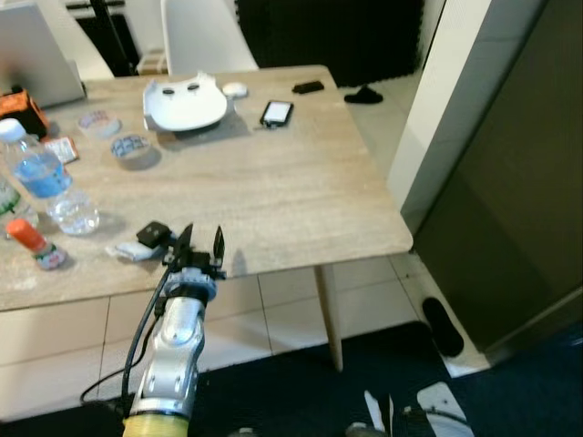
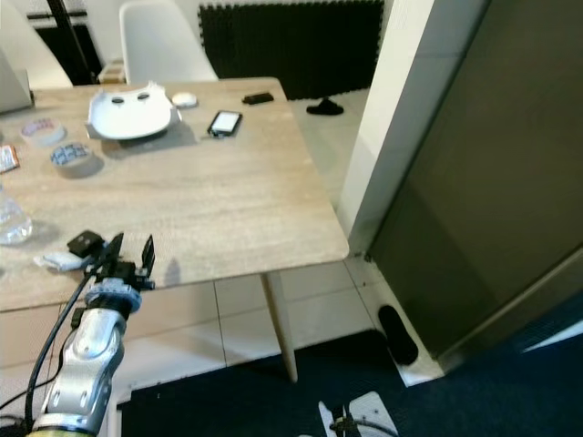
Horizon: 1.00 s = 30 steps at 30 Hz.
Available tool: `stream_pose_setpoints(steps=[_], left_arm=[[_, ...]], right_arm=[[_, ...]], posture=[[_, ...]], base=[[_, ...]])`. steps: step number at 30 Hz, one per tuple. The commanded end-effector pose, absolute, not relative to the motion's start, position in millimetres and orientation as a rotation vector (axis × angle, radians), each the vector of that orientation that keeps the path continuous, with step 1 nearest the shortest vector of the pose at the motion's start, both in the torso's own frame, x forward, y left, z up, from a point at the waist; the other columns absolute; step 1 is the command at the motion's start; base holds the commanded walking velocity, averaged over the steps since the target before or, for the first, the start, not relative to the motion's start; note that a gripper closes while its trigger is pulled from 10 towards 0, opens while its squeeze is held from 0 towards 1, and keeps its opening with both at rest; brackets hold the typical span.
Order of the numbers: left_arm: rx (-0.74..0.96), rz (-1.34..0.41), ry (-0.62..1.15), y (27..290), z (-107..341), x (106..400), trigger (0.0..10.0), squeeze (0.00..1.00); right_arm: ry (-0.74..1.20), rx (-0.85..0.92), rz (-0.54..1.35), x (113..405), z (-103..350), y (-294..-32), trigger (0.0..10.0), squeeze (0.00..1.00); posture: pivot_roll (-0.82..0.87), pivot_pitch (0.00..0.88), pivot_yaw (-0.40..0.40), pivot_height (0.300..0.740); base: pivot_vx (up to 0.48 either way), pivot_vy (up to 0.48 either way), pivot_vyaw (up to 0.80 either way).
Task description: Restocking fridge
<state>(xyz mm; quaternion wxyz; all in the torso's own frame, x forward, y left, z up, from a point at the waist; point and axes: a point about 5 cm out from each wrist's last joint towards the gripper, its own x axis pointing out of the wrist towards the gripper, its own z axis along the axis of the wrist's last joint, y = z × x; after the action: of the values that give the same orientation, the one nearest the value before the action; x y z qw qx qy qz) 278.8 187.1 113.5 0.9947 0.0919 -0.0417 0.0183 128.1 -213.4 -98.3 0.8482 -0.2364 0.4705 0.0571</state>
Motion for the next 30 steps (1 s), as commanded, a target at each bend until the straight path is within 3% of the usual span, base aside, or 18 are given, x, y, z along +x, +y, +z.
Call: stream_pose_setpoints(steps=[1, 12, 17, 20, 21, 23, 25, 30], left_arm=[[0.186, 0.041, -0.042, 189.0, 105.8, 277.4, 10.0, 0.00], [0.192, 0.037, -0.051, 187.3, 107.7, 278.8, 10.0, 0.00], [0.215, 0.035, -0.112, 187.1, 121.9, 282.1, 10.0, 0.00], [0.213, 0.047, -0.140, 189.7, 130.8, 284.6, 10.0, 0.00], [0.201, 0.065, -0.168, 194.5, 141.5, 287.9, 10.0, 0.00], [0.196, 0.070, -0.176, 196.0, 144.7, 288.9, 10.0, 0.00], [0.187, 0.080, -0.184, 198.9, 149.5, 289.3, 10.0, 0.00], [0.187, 0.083, -0.181, 199.7, 149.1, 287.9, 10.0, 0.00]], right_arm=[[0.999, -0.495, 0.123, 125.9, -99.3, -212.0, 10.0, 0.01], [0.998, -0.493, 0.118, 125.8, -99.2, -212.4, 10.0, 0.01], [0.931, -0.441, 0.057, 141.0, -92.5, -214.1, 10.0, 0.01], [0.860, -0.390, -0.001, 158.4, -84.2, -216.1, 10.0, 0.01], [0.746, -0.324, -0.068, 187.3, -68.6, -217.7, 10.0, 0.01], [0.708, -0.302, -0.088, 197.0, -62.7, -218.1, 10.0, 0.01], [0.585, -0.226, -0.133, 229.2, -41.7, -215.5, 10.0, 0.00], [0.532, -0.207, -0.134, 242.6, -32.0, -212.0, 10.0, 0.00]], posture=[[0.03, 0.101, -0.056, 0.740], [0.03, 0.101, -0.055, 0.740], [0.05, 0.098, -0.055, 0.740], [0.06, 0.096, -0.055, 0.740], [0.07, 0.092, -0.053, 0.740], [0.08, 0.092, -0.052, 0.740], [0.09, 0.091, -0.050, 0.740], [0.10, 0.088, -0.046, 0.740]], base=[[0.000, 0.000, 0.00], [0.000, 0.000, 0.00], [0.000, 0.000, 0.00], [0.000, 0.000, 0.00], [0.000, 0.000, 0.00], [0.000, 0.000, 0.00], [0.000, 0.000, 0.00], [0.000, 0.000, 0.00]])
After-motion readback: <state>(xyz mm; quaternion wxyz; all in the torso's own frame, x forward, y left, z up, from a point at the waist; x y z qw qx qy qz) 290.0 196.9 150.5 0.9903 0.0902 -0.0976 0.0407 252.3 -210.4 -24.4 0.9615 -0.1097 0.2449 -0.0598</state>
